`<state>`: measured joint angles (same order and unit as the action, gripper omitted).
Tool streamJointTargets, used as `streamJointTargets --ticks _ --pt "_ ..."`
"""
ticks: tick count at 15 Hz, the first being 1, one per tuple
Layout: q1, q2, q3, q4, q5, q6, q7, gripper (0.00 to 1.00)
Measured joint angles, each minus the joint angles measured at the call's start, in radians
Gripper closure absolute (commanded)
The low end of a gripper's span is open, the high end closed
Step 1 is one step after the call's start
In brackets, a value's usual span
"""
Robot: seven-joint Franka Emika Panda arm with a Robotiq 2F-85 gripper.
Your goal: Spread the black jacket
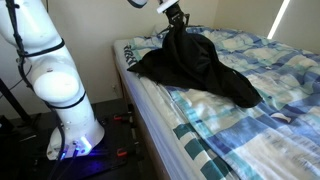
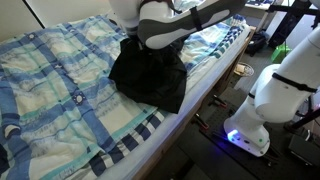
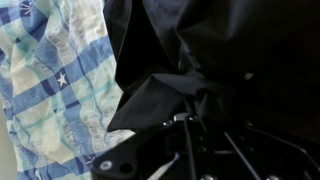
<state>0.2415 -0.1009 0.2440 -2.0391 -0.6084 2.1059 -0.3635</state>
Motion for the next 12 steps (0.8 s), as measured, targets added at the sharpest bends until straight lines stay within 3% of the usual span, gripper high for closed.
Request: streamJointTargets --ticks 6,12 --pt "-0.041 0.118 -0.059 0.209 0.003 0.032 -0.101 0.99" --pt "-0.023 0.324 -0.047 0.500 0.005 0.005 -0.243 0.99"
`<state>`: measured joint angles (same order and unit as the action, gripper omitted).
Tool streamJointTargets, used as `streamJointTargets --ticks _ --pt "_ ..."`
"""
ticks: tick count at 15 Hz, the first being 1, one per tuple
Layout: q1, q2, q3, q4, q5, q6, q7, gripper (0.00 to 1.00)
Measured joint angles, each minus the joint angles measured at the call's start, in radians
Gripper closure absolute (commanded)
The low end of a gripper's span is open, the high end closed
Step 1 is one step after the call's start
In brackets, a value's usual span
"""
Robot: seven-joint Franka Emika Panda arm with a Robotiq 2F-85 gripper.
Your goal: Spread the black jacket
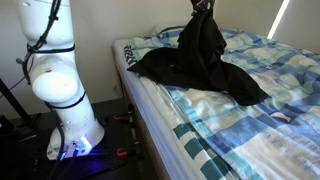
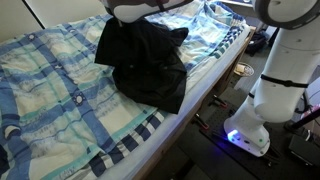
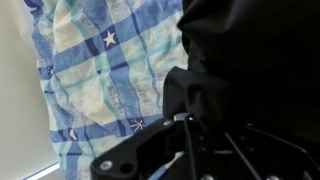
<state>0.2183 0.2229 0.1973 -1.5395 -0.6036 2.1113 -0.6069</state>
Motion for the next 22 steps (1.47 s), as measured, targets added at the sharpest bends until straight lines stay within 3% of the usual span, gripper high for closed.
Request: streamJointTargets --ticks 3,15,22 --pt "0.033 0.095 0.002 0.112 -0.002 -0.023 -0.035 0.94" --pt "0.034 0.123 -0.008 0.125 -0.005 -0.021 -0.035 0.99" --pt "0.035 0.272 -0.034 0.319 -0.007 -0.019 -0.122 0.99"
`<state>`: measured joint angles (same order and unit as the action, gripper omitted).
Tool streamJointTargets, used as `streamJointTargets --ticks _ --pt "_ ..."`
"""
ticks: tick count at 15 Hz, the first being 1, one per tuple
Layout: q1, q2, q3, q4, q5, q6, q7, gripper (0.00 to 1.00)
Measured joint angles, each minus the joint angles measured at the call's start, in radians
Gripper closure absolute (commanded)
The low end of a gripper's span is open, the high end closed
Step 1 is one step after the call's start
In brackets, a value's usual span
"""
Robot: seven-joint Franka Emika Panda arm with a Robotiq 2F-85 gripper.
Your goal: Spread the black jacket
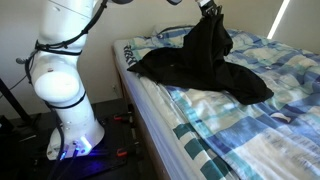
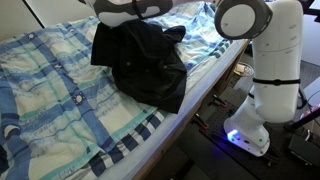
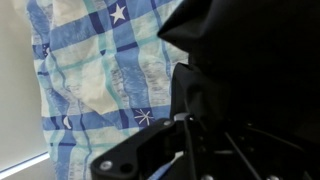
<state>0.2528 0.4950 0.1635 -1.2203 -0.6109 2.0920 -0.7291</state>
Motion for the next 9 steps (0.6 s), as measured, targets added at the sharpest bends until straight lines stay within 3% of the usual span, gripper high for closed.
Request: streamJointTargets --ticks 9 --pt "0.028 0.182 -0.033 0.261 0.005 -0.003 -0.190 0.99"
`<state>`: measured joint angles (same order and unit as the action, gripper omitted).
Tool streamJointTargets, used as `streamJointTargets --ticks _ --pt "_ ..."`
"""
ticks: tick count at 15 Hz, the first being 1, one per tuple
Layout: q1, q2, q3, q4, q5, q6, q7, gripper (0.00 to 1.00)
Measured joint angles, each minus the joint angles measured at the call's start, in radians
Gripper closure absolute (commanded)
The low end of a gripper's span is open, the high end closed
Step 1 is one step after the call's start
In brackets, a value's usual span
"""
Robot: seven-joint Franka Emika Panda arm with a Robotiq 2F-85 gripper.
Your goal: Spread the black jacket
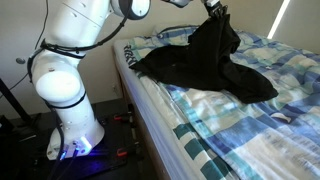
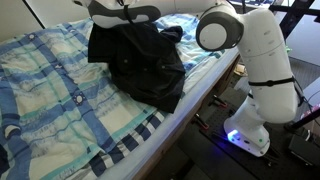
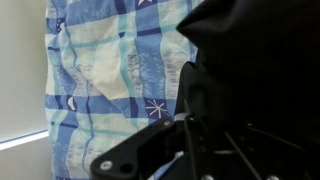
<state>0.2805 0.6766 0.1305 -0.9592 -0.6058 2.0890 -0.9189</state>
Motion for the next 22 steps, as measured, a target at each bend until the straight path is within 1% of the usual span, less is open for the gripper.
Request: streamJointTargets --ticks 4,5,13,14,15,16,19,21,22 --pt "0.022 0.053 -0.019 0.083 0.003 -0.004 -0.040 0.99" --pt "0.027 0.063 -0.025 0.101 0.003 -0.008 -0.045 0.94" --pt "0.028 0.071 -0.025 0.103 0.003 -0.009 -0.044 0.94" --pt "0.028 0.071 -0.025 0.103 0.003 -0.009 -0.044 0.69" --pt "0.028 0.071 -0.025 0.103 0.003 -0.009 -0.044 0.67" --pt "0.028 0.071 -0.025 0.102 0.003 -0.009 -0.043 0.61" --pt "0.028 0.073 -0.025 0.103 0.002 -0.008 -0.042 0.37" --pt "0.029 0.073 -0.025 0.106 0.001 -0.008 -0.042 0.24" --pt "0.029 0.072 -0.025 0.109 -0.001 -0.008 -0.042 0.16"
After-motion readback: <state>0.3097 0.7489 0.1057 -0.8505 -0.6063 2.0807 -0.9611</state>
